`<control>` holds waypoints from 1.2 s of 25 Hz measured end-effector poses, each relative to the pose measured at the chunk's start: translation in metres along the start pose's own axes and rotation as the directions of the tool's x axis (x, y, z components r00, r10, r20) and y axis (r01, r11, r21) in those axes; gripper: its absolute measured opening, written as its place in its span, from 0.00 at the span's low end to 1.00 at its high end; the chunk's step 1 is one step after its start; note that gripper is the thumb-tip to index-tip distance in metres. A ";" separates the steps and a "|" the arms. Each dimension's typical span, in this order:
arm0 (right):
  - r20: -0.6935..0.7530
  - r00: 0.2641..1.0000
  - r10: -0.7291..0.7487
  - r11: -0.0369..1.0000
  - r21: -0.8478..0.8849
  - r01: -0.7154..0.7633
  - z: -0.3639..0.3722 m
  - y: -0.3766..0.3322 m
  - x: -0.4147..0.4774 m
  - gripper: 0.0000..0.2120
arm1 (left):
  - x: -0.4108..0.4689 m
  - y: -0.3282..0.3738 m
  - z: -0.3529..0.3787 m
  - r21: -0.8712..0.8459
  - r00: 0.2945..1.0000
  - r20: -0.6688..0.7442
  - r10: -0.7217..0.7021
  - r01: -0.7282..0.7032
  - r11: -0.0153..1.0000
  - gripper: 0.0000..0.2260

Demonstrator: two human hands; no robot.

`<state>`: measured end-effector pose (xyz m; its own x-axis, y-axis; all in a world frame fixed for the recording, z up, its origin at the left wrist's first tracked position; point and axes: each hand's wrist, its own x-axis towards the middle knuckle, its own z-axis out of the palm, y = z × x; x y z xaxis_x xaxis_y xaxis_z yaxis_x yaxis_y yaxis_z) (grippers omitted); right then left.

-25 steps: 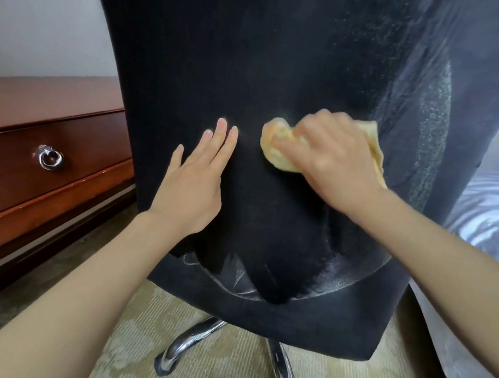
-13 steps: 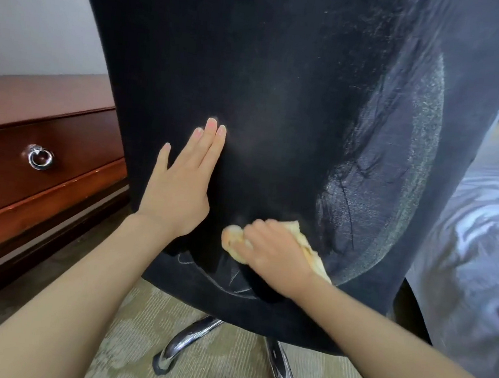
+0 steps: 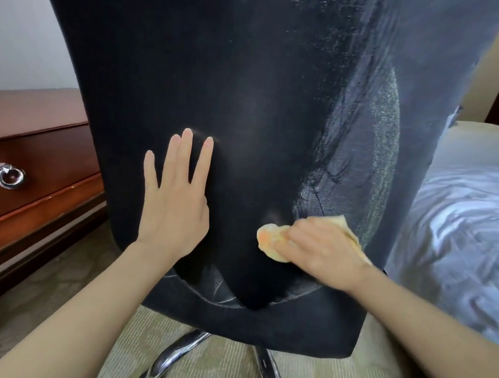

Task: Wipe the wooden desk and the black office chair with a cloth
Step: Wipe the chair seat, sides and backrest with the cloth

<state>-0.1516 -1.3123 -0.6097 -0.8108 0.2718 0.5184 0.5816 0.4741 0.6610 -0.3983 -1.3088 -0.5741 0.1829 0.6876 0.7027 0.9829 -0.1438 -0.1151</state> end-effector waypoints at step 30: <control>0.120 0.978 -0.171 0.985 0.012 0.171 -0.002 0.012 -0.056 0.14 | 0.030 0.034 0.001 0.132 0.984 -0.116 0.137 -0.121 0.984 0.35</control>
<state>-0.0988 -1.3239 -0.6299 -0.9002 0.2854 0.3290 0.4339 0.5234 0.7333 -0.3589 -1.2924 -0.5575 0.3119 0.5739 0.7572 0.9477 -0.1309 -0.2911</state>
